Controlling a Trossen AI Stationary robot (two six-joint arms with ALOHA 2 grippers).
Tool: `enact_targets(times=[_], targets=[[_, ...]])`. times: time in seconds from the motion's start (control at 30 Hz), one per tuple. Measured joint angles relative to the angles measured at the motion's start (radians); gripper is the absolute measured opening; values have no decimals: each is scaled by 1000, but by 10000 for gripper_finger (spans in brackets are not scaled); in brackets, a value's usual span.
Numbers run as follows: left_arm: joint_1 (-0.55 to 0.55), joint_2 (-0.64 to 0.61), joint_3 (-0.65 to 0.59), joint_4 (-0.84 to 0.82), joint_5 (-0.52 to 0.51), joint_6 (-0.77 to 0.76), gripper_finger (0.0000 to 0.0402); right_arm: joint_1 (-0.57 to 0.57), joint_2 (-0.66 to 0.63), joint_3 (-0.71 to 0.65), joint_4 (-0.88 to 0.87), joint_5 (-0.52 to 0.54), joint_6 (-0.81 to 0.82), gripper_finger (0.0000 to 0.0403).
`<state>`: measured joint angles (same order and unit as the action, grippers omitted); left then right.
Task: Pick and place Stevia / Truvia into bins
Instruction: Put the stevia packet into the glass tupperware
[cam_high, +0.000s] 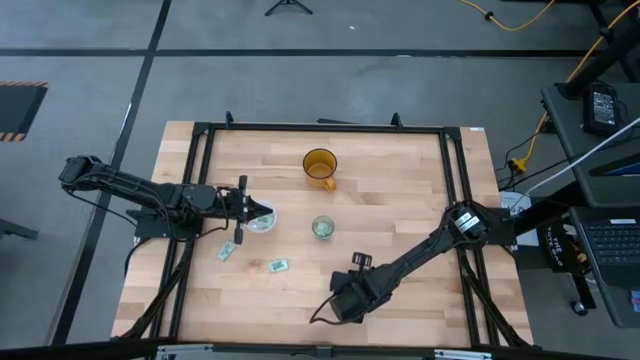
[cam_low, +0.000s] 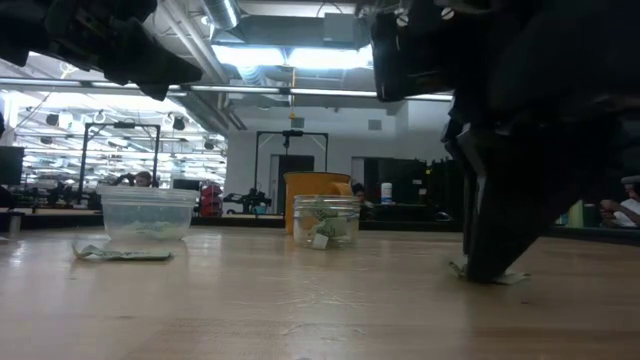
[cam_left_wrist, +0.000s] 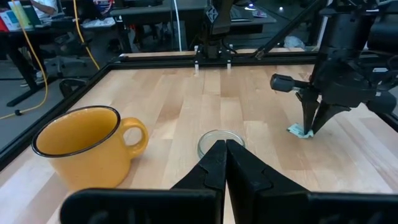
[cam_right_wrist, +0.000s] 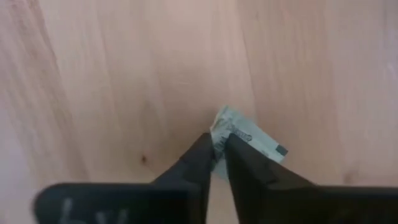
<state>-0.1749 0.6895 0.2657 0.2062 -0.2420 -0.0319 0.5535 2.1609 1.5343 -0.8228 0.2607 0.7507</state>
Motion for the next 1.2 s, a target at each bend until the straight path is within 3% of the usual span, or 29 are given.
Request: enact_targets(times=[0.1, 0.47, 0.67, 1.0, 1.2], targets=[[0, 0, 0, 0, 0, -8, 6, -2, 0, -1, -12, 12, -18, 10], [0, 0, 0, 0, 0, -30, 6, -49, -49, -8, -87, -53, -219, 2], [0, 0, 0, 0, 0, -37, 6, -103, -167, -53, -115, 35, -320, 2], [0, 0, 0, 0, 0, -36, 6, -252, -513, -436, 310, 59, -488, 0], [0, 0, 0, 3, 0, -34, 6, -322, -649, -585, 584, -41, -573, 0]])
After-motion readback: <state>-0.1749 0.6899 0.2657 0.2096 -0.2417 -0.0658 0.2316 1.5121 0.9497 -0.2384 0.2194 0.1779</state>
